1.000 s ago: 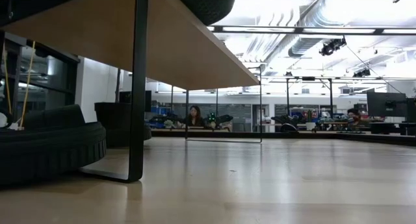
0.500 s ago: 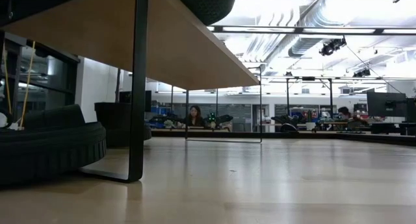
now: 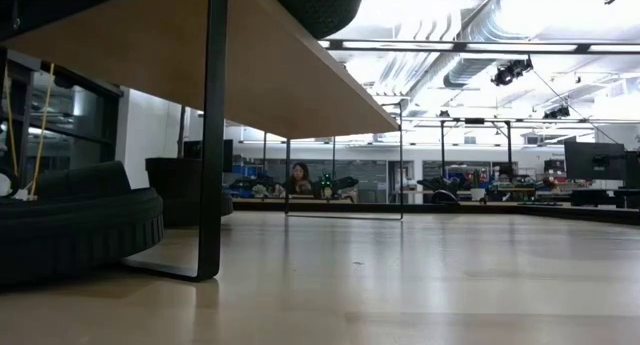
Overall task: Pick and place slides into the shelf
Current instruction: Adjust the black slides on the shelf
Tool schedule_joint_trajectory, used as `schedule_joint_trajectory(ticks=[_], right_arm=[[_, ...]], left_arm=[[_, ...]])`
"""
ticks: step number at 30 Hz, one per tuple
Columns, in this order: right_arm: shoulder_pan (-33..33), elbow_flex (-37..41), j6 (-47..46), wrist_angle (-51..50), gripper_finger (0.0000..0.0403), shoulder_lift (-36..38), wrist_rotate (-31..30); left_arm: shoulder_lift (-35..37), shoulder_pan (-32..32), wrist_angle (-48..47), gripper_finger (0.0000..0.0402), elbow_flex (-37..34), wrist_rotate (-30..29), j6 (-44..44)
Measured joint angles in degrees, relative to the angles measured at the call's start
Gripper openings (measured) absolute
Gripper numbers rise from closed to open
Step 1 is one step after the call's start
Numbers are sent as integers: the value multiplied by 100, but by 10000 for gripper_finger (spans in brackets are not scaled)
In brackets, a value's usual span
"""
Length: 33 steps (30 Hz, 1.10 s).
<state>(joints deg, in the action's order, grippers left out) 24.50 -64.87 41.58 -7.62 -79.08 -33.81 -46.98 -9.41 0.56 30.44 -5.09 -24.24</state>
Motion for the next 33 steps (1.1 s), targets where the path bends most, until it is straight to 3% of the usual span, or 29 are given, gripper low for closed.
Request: schedule_joint_trajectory(ticks=[7, 10, 18, 21, 33], right_arm=[[-63, -6, -84, 59, 89, 121, -1248], [-286, -6, -266, 28, 126, 295, -1407], [-1164, -6, -985, -508, 205, 854, -758], [-1394, -6, -1176, -658, 212, 926, -462], [-3045, -4, -2643, -1255, 213, 935, 1780]], left_arm=[[213, 6, -35, 82, -7, -6, -30], [377, 11, -46, 82, -7, 62, -10], [817, 10, -44, 61, 4, 299, 24], [950, 11, -163, 62, 4, 300, 25], [1353, 11, -415, 63, 4, 340, 9]])
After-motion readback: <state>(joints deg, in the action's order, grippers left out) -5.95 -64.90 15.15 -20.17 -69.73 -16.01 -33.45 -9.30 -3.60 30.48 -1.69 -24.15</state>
